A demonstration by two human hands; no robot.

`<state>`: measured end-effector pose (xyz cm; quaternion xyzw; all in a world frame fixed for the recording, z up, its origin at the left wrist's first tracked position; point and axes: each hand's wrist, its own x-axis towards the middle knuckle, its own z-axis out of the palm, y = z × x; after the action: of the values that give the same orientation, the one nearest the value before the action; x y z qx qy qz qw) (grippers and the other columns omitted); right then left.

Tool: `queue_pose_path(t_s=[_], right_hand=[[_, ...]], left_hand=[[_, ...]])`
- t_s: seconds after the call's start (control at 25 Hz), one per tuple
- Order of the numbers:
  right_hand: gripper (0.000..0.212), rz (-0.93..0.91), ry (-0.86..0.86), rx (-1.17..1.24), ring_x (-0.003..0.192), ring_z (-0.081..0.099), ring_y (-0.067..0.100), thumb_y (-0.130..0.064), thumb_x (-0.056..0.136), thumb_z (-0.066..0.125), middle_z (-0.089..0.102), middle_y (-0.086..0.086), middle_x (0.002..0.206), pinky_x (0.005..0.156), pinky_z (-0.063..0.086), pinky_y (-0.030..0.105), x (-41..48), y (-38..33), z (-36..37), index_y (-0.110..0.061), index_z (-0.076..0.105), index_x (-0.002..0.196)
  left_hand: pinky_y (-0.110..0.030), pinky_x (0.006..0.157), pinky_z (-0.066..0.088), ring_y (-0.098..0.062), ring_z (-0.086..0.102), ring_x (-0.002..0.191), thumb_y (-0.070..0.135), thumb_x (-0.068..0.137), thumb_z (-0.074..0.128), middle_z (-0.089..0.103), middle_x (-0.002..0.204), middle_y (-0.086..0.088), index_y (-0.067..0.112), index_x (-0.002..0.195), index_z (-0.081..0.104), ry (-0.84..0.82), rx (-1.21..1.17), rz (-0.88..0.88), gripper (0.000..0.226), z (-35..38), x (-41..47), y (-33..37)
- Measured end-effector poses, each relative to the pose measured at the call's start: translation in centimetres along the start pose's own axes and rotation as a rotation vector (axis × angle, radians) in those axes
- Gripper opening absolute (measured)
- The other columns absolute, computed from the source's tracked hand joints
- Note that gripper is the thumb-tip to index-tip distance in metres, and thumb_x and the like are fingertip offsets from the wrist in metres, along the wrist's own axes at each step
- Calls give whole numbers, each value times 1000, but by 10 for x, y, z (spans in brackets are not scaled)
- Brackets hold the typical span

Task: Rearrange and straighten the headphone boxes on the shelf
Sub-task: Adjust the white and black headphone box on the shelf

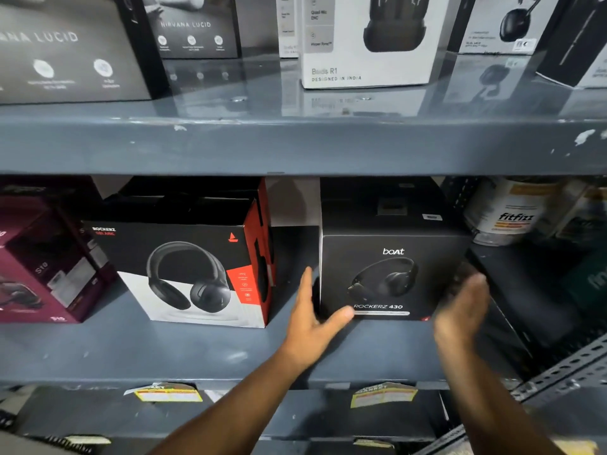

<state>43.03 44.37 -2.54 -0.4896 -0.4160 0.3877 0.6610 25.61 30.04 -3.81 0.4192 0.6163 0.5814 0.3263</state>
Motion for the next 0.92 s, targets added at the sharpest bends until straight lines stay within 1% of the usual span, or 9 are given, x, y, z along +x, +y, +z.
queue_pose_path(t_s=[0.08, 0.16, 0.24, 0.32, 0.48, 0.56, 0.68, 0.76, 0.92], right_hand=[[19, -186, -101, -108, 95, 54, 19, -58, 92, 41, 55, 10, 103, 85, 43, 35, -50, -5, -15, -47, 56, 99], [27, -416, -464, -91, 97, 53, 8, -57, 91, 46, 55, 4, 97, 88, 42, 27, -113, -16, -16, -35, 61, 95], [32, -608, -865, -38, 109, 55, 6, -46, 92, 51, 59, 5, 104, 94, 40, 20, -165, -28, 3, -19, 65, 101], [39, -551, -1052, -59, 122, 51, 7, -46, 91, 52, 59, 9, 120, 103, 38, 21, -185, -31, 38, -18, 61, 117], [55, 16, -878, -64, 127, 45, 5, -48, 92, 48, 48, 5, 145, 100, 34, 8, -204, -40, 104, -22, 44, 140], [51, 189, -821, -19, 124, 41, 2, -40, 98, 43, 45, 1, 148, 85, 30, -7, -203, -41, 126, -17, 41, 144], [78, 314, -811, -4, 130, 48, 10, -76, 81, 42, 53, 0, 145, 112, 35, 25, -196, -34, 153, -23, 52, 138], [91, 411, -784, 66, 118, 63, 21, -91, 61, 46, 69, 3, 124, 108, 43, 48, -196, -17, 167, -26, 65, 122], [66, 396, -478, 103, 78, 70, 4, -83, 74, 40, 76, -12, 81, 89, 52, 39, -210, -16, 183, -25, 67, 92]], left_hand=[[-24, 120, 23, -6, 27, 148, 33, 72, 75, 32, 160, 11, 11, 152, 23, 85, 63, 92, 98, -21, -55, -3], [-25, 120, 23, -10, 28, 149, 28, 67, 75, 33, 160, 4, 9, 150, 26, 275, 146, 189, 98, -58, -108, -13], [-32, 121, 23, -15, 27, 149, 44, 68, 76, 29, 162, -2, 21, 148, 24, 519, 173, 215, 99, -106, -135, -23], [-37, 121, 21, -21, 25, 150, 64, 67, 72, 24, 162, -10, 24, 147, 18, 694, 106, 150, 105, -149, -132, -20], [-38, 121, 19, -27, 22, 150, 35, 78, 61, 21, 162, -18, 7, 154, 11, 922, -253, 61, 96, -224, -87, -6], [-39, 124, 16, -28, 23, 150, 26, 92, 54, 25, 161, -17, 5, 154, 17, 812, -331, 29, 75, -270, -51, -19], [-51, 123, 18, -23, 33, 147, 47, 92, 58, 37, 159, -4, 20, 151, 33, 480, -267, -86, 69, -325, 0, -70], [-55, 122, 21, -24, 36, 146, 55, 87, 62, 38, 158, -6, 25, 151, 34, 305, -311, -116, 76, -336, 18, -104], [-37, 99, 49, -17, 64, 113, 49, 70, 63, 68, 123, -7, 8, 130, 53, 126, -134, -148, 73, -309, 0, -39]])
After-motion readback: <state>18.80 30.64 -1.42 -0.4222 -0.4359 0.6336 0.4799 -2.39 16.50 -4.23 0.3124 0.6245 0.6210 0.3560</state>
